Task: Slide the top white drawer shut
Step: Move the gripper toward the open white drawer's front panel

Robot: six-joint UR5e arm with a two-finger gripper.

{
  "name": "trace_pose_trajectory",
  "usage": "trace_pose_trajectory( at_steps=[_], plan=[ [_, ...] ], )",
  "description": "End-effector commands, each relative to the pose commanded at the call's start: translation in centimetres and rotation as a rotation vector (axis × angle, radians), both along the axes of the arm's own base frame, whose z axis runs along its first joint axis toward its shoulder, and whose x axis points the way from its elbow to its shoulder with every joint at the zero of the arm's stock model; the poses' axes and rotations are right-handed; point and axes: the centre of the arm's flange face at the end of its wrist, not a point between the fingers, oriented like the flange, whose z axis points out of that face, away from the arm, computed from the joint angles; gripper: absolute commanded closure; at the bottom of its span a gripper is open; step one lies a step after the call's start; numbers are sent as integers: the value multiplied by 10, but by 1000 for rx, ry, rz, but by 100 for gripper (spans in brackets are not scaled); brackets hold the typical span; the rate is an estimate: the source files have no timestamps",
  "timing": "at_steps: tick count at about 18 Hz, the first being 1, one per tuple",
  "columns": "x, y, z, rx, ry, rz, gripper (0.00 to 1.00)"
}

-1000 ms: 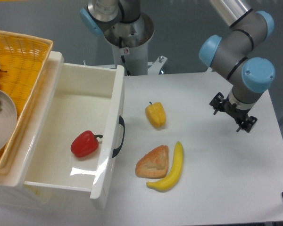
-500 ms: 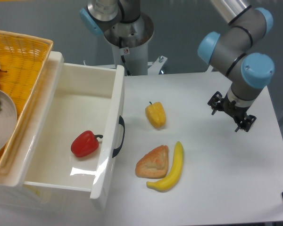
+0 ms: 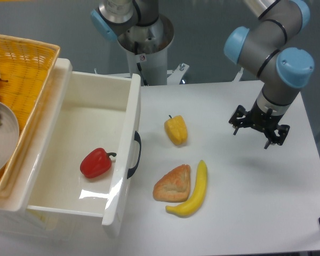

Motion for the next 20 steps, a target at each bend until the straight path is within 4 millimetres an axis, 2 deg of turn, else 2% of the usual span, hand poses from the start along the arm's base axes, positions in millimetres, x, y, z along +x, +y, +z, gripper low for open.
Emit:
trace_pose_trajectory(
  at_steps=[1,4,8,9,11,12,13,16,20],
  plan=[
    [3,1,-2,-2,-13,53,1],
    [16,13,3,9,-37,146,17],
    [37,36,8,23,-61,174,19],
    [42,41,9,33,-73,183,22],
    [47,49,10,62,-96,194,31],
    [49,53,11,90,-117,196,39],
    [54,52,19,110,-135,203,55],
    [59,57,22,158,-191,212,57],
    [70,62,18,154,-258,207,73]
  ],
)
